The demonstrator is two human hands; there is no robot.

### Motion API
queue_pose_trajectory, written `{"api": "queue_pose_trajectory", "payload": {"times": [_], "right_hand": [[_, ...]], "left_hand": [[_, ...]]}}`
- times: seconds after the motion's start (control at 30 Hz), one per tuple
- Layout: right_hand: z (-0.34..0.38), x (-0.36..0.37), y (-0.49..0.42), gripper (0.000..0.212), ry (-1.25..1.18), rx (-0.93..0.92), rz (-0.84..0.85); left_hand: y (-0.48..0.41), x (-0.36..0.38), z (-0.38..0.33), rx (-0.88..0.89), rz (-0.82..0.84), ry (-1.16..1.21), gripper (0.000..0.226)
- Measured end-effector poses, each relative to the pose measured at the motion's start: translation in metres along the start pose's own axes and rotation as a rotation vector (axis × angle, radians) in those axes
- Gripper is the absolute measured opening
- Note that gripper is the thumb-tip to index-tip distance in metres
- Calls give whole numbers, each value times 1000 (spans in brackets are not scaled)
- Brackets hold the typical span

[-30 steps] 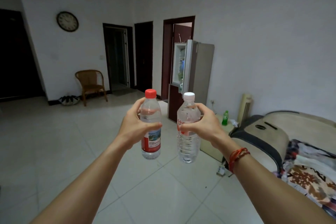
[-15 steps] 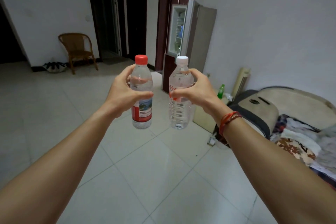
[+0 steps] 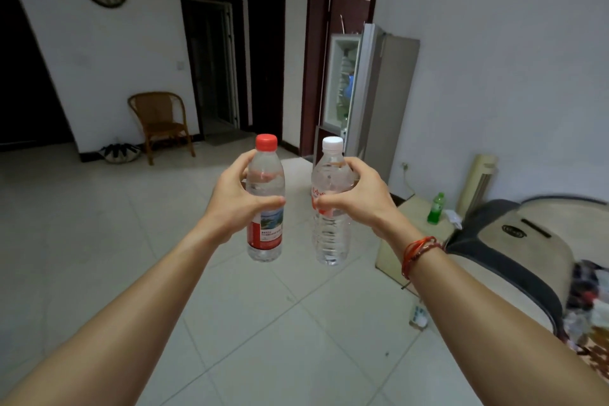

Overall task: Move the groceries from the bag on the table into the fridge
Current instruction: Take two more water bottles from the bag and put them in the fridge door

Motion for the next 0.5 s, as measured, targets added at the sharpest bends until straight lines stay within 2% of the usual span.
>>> {"api": "queue_pose_trajectory", "payload": {"times": [0.13,0.27,0.5], "right_hand": [[-17,7,-68,66,-5,-1,21],[-39,23,-128,75,-6,12,49],[-77,64,-237,64,3,40,76]], "left_hand": [[-63,4,29,-9,-26,7,87],[-117,4,60,-23,-31,-12,84],[-216,-7,125,-40,-37,-13,85]]}}
Point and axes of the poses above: each hand's wrist, its own y-axis away from the middle knuckle, its own x-axis out of the palm, z = x × y, the point moved 6 cm from there along -y, towards the middle knuckle, and after that the axes turned 4 degrees about z, right-handed, at the moved point
